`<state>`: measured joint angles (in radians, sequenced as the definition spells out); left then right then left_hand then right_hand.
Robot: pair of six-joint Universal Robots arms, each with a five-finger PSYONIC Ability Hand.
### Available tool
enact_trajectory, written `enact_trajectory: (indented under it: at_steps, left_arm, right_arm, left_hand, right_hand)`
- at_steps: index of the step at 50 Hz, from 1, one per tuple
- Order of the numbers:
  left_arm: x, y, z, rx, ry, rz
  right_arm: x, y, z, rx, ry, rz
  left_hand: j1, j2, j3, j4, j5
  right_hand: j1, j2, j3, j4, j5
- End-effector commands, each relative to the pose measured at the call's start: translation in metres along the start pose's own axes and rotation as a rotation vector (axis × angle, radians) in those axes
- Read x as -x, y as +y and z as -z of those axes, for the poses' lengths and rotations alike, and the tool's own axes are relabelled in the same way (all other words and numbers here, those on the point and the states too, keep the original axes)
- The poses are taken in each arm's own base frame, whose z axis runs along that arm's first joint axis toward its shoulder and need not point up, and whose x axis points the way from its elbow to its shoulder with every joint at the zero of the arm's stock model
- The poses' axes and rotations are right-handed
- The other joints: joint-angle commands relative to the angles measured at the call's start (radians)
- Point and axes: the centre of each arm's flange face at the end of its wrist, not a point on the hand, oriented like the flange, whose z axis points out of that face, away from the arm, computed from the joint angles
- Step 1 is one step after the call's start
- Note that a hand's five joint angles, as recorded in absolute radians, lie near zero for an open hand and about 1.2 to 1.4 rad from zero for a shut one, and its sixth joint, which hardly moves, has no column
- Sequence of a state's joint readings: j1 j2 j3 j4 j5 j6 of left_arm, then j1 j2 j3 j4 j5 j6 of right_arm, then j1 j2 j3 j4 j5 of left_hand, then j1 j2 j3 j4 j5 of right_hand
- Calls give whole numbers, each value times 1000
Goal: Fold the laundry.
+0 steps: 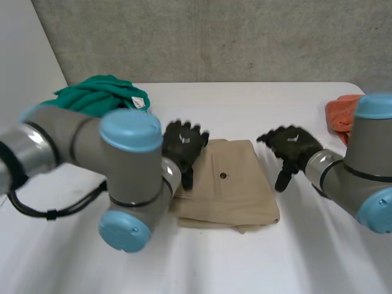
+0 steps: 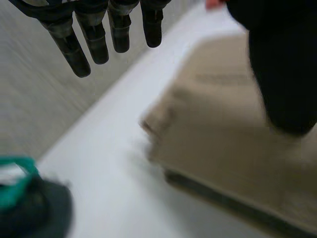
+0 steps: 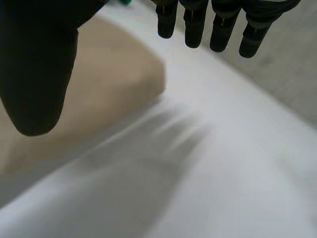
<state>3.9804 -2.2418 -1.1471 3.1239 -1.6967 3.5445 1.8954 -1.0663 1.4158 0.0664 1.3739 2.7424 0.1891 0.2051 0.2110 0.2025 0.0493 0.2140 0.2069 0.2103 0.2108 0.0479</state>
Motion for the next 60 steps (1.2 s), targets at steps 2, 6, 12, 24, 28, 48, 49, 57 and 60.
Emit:
enact_trajectory:
  at_steps: [2, 6, 12, 24, 28, 48, 49, 57, 60]
  left_arm:
    - [33, -85, 28, -325, 83, 40]
    - [44, -108, 42, -429, 192, 97]
    - [52, -116, 53, -463, 410, 228]
    - [50, -104, 48, -419, 473, 287]
    - [48, -100, 45, -407, 476, 291]
    - [53, -103, 44, -426, 461, 285]
    - [54, -103, 44, -426, 458, 287]
    - [70, -120, 55, -485, 400, 273]
    - [80, -128, 58, -525, 359, 266]
  right_arm:
    - [28, -25, 48, -174, 47, 99]
    - [60, -9, 65, -210, -9, 126]
    - [94, 27, 74, -201, -83, 133]
    - [111, 55, 34, -261, -75, 192]
    - [111, 59, 20, -283, -54, 237]
    - [93, 7, -24, -457, 25, 232]
    - [91, 1, -25, -476, 31, 224]
    - [-17, -92, -38, -729, 257, 65]
    - [-47, -113, -36, -802, 309, 33]
  left_hand:
    - [24, 8, 3, 11, -10]
    - [24, 8, 2, 11, -10]
    - [42, 26, 20, 29, 7]
    - [45, 29, 23, 32, 10]
    - [45, 29, 23, 32, 10]
    - [48, 32, 26, 35, 13]
    - [48, 32, 26, 35, 13]
    - [51, 35, 29, 37, 16]
    - [54, 38, 32, 40, 19]
  right_hand:
    - [-39, -32, -36, -36, -48]
    - [-39, -32, -36, -36, -48]
    - [-39, -32, -36, -36, -48]
    - [-39, -32, -36, -36, -48]
    - [-39, -32, -36, -36, -48]
    - [1182, 1189, 1186, 1185, 1174]
    - [1182, 1189, 1186, 1185, 1174]
    - [1182, 1189, 1186, 1185, 1174]
    - [1182, 1189, 1186, 1185, 1174]
